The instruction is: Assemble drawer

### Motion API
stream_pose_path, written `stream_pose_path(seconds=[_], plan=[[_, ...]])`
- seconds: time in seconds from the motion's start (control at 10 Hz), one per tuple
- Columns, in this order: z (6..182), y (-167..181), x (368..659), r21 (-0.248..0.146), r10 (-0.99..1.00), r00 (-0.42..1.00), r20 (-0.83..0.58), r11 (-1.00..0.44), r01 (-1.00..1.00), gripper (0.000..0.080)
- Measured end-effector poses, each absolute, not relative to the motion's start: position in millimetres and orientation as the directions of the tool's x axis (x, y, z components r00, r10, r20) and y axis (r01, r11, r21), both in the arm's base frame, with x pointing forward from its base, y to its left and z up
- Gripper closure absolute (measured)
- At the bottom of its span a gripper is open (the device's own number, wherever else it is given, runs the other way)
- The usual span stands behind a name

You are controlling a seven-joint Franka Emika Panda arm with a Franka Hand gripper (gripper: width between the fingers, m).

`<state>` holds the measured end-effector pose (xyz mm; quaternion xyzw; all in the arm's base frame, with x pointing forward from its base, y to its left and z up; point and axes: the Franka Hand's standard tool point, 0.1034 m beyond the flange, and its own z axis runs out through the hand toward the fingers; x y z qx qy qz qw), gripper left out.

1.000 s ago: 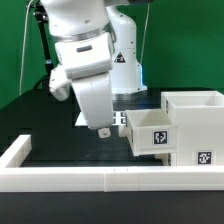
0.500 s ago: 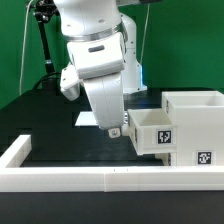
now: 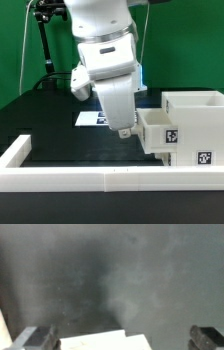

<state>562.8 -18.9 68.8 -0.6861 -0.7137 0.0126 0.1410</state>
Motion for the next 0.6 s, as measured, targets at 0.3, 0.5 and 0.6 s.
stream_pose_path(seconds=[0.3, 0.5, 0.6], plan=[[66.6, -5, 559, -0.226, 0.983, 0.004, 0.182, 0.038, 0.973, 0.015], [66.6, 10, 557, -0.235, 0.983, 0.02, 0.183, 0.024, 0.972, 0.015], [67.4, 18, 557, -0.238, 0.983, 0.03, 0.182, 0.014, 0.971, 0.015]])
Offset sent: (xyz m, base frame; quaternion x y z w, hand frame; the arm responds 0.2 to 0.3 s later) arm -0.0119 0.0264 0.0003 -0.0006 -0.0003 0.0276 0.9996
